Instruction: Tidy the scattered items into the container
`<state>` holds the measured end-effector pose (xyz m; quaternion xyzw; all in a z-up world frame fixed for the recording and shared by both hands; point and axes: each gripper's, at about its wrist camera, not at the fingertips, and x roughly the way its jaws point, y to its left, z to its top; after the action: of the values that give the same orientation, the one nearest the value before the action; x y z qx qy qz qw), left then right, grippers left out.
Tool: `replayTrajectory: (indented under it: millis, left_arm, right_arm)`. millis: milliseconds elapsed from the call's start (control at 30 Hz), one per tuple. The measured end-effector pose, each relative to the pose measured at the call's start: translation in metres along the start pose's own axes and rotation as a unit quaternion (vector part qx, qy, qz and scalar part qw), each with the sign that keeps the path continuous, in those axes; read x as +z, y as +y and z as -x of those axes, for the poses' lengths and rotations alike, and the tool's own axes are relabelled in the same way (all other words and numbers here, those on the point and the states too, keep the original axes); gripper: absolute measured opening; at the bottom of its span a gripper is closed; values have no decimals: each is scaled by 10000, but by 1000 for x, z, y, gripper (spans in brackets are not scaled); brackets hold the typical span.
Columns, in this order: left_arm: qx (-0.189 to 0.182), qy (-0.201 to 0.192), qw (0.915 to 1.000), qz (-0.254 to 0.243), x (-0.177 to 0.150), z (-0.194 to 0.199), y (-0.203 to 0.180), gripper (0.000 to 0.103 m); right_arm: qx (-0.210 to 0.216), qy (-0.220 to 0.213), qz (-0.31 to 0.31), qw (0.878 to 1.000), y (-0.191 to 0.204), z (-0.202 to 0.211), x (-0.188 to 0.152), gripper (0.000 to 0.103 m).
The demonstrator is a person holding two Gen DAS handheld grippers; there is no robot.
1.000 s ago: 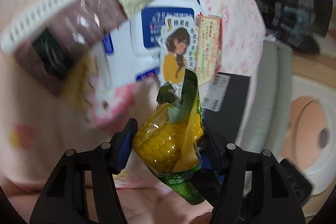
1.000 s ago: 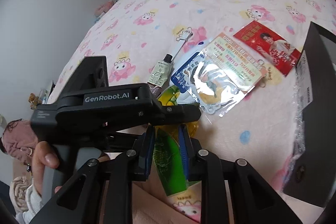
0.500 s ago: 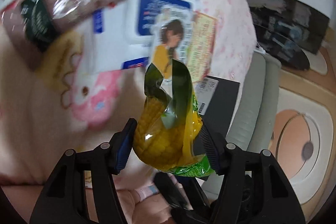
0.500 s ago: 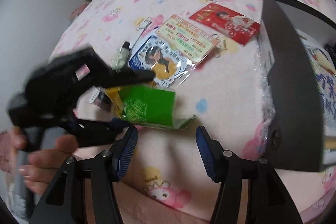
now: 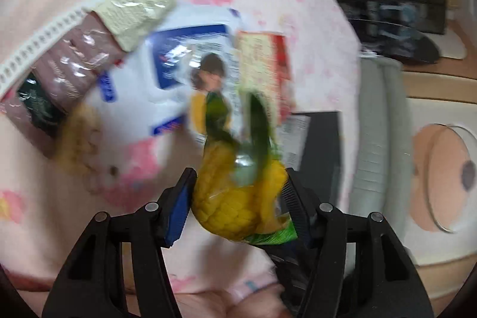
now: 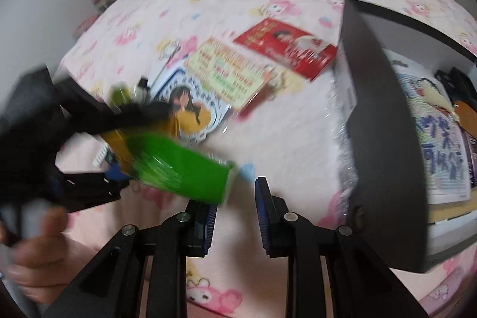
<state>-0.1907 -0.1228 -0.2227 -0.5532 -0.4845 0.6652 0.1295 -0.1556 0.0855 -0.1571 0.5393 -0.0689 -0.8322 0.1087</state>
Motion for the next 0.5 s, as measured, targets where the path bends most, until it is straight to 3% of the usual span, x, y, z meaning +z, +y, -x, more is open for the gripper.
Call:
replayTrajectory:
  millis: [167,300,400,500]
  left_arm:
    - [171,-1,9997,182,-1,-6,1,57]
    - [302,65,9995,80,-9,-8,-3,57]
    - [385,116,9992,-41,-16,-5,-2,57]
    - [408,206,9988,-157,-19,-5,-2,57]
  right_arm:
    - [677,65,-683,9953,-12,19,-11,26]
    - [958,-205,-856,9915,-8,31,-12,27]
    - [1088,-270,-981,9888,-7,26,-7,39]
    - [1117,35,-1066,9880,-11,-1,-1,45]
